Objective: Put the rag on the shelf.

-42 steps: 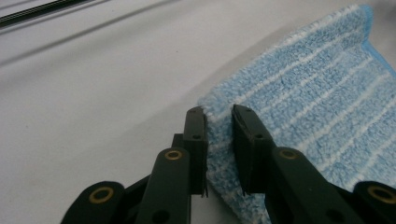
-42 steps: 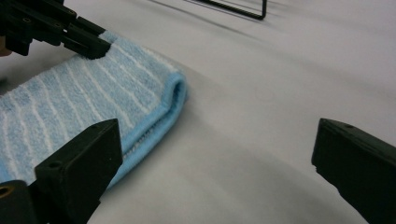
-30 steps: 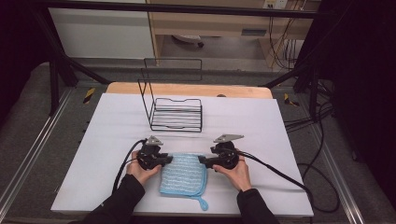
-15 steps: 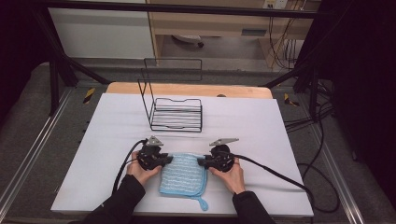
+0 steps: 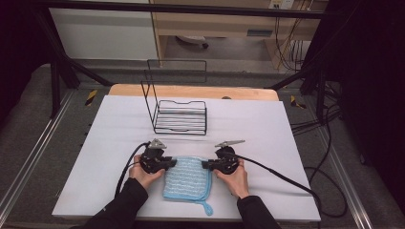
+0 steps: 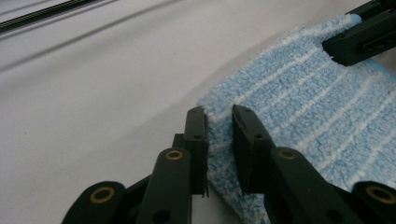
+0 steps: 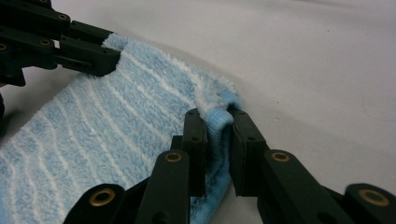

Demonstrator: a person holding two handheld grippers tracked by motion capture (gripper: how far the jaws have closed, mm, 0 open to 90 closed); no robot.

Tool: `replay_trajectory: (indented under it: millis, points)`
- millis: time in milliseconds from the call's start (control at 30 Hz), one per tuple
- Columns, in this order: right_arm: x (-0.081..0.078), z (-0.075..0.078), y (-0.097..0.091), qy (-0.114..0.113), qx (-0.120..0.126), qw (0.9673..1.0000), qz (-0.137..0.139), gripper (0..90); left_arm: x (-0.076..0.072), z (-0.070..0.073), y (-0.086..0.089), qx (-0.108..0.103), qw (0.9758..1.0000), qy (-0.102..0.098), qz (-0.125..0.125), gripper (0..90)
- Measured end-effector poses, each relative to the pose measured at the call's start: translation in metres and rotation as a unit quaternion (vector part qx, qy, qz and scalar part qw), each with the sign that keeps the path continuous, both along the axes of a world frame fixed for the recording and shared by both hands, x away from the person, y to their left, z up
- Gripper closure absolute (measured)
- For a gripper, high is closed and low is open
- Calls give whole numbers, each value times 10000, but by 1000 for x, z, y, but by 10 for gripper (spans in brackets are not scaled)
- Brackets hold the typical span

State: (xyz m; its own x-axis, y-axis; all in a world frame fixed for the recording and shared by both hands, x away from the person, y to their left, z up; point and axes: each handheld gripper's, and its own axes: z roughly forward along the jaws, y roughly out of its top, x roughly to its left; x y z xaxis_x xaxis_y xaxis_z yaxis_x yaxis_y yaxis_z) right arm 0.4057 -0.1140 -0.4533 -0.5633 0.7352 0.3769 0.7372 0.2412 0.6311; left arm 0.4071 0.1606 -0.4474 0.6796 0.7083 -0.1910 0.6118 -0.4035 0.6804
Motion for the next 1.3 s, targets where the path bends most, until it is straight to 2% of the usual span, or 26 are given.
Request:
replay_trajectory:
  millis: [133,300,700,933,1233,1300]
  points:
    - [1,0,-2,70,109,9999,-10,802,1,1,2,-100,9999,76,34,788]
    - [-1,4,-3,8,140,9999,6,808,1,3,5,-212,9997,97,20,796]
    - [-7,18,-7,-263,394,9989,67,809,-8,18,13,-433,9988,-221,-21,797]
    - [-11,27,-10,-450,542,9975,68,811,-16,30,14,-483,9975,-519,-33,797]
    - [-15,36,-10,-685,568,9960,106,811,-20,38,16,-504,9965,-670,-10,797]
    - [-16,38,-10,-745,581,9955,108,811,-21,40,16,-567,9961,-683,22,797]
